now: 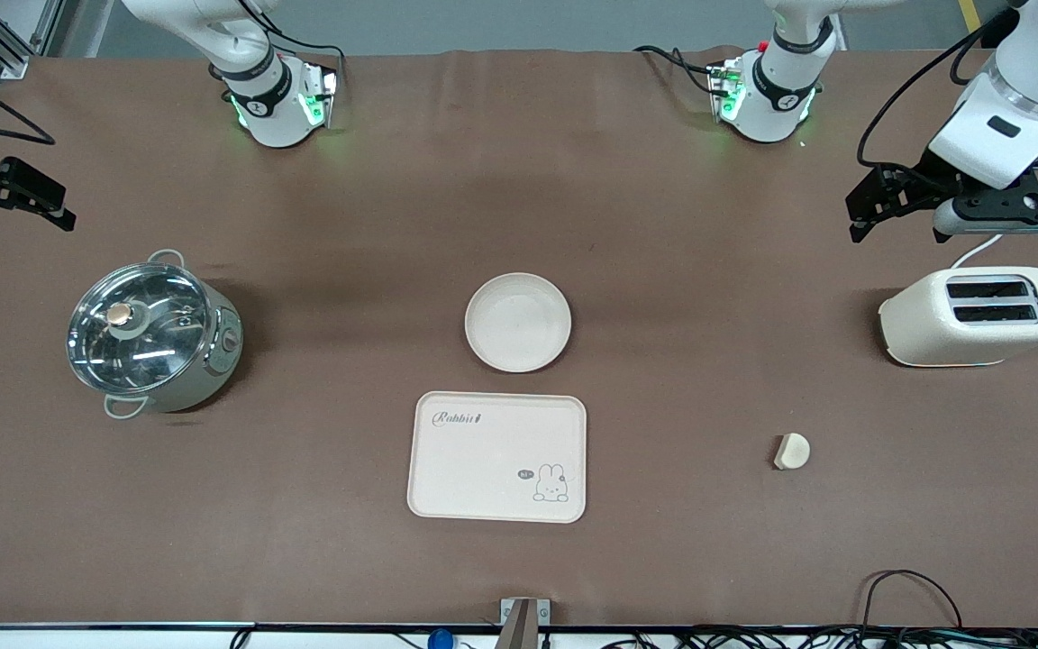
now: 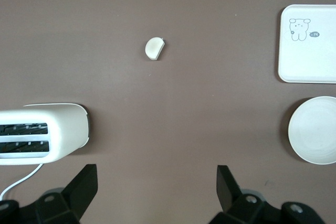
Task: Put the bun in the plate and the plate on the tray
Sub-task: 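Grasp the cream bun with the left gripper while the right gripper nears the plate, then carry the bun over the plate while the right gripper grips the plate rim, then lower the bun onto the plate and open the left gripper, then slide the white plate onto the tray while the left gripper withdraws, then open the right gripper to release the plate on the tray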
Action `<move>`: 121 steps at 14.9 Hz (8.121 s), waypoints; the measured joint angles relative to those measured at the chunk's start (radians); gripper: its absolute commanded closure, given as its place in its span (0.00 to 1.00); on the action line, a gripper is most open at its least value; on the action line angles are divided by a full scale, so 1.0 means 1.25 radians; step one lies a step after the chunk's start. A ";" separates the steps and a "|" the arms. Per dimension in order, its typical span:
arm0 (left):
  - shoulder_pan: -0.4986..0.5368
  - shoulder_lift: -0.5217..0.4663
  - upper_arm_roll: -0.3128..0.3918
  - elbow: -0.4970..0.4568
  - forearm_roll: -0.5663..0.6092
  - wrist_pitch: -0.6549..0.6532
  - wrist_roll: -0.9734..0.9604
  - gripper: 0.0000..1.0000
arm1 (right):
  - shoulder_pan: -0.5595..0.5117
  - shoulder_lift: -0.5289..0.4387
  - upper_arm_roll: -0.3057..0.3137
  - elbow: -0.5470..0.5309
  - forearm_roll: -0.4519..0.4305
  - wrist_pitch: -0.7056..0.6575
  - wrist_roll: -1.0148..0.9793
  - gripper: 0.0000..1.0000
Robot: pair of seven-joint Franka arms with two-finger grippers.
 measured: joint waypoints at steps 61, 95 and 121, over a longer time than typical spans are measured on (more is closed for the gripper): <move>-0.240 0.668 -0.286 0.064 0.207 0.526 -0.937 0.00 | 0.373 0.634 0.090 -0.005 0.505 0.478 0.000 0.47; -0.008 0.120 0.074 0.164 0.011 -0.065 0.119 0.00 | 0.330 0.601 0.079 0.037 0.551 0.486 0.009 0.99; -0.111 0.028 0.162 0.053 0.010 -0.012 0.141 0.00 | 0.260 0.872 0.077 0.359 0.552 0.596 0.077 0.00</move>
